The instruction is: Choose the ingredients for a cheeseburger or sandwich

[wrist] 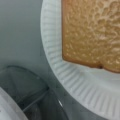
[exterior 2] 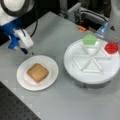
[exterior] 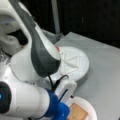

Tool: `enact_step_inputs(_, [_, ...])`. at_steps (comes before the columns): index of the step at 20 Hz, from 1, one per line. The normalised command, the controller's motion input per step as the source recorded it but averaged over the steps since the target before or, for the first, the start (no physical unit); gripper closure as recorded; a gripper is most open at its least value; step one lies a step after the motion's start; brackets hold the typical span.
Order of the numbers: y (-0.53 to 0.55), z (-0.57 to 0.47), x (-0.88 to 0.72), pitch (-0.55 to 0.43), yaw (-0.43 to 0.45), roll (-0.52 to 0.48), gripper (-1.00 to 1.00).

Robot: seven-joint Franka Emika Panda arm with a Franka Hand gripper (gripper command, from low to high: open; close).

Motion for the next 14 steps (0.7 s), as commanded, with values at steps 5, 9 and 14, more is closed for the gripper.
enact_step_inputs(5, [0.48,0.24,-0.39,0.134,-0.137,-0.653,-1.0])
enact_step_inputs(9, [0.32,0.06,-0.45,0.048,-0.093,-0.498,-1.0])
enact_step_inputs(14, [0.23,0.05,-0.56,-0.008,-0.012,-0.31,-1.0])
